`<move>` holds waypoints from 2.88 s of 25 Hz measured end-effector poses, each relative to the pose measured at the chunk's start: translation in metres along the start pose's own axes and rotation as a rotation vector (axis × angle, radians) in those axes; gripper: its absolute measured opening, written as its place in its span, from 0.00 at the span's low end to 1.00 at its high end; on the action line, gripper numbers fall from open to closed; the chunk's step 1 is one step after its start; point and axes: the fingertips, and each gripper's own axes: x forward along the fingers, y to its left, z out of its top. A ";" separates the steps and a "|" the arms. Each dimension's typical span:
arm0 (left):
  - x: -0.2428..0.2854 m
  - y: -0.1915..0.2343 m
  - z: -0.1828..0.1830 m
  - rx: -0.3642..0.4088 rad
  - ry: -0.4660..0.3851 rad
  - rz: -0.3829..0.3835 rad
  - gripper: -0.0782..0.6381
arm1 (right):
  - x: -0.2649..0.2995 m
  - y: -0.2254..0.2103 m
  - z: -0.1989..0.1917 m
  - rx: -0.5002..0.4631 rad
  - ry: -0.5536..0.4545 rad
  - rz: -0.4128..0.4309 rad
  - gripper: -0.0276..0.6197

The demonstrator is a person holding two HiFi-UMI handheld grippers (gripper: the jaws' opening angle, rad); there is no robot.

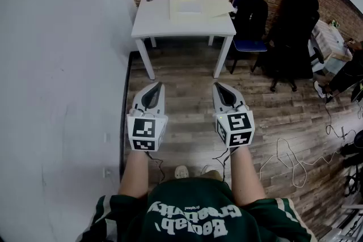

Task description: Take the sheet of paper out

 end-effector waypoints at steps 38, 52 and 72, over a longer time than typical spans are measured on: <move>0.046 0.038 -0.016 0.024 0.010 -0.039 0.11 | 0.061 0.008 -0.005 -0.008 -0.012 0.030 0.03; 0.189 0.068 0.001 0.034 0.030 0.005 0.11 | 0.187 -0.084 0.013 -0.002 -0.030 0.083 0.03; 0.369 0.082 0.023 0.062 0.039 -0.001 0.11 | 0.323 -0.201 0.020 -0.022 -0.010 0.121 0.03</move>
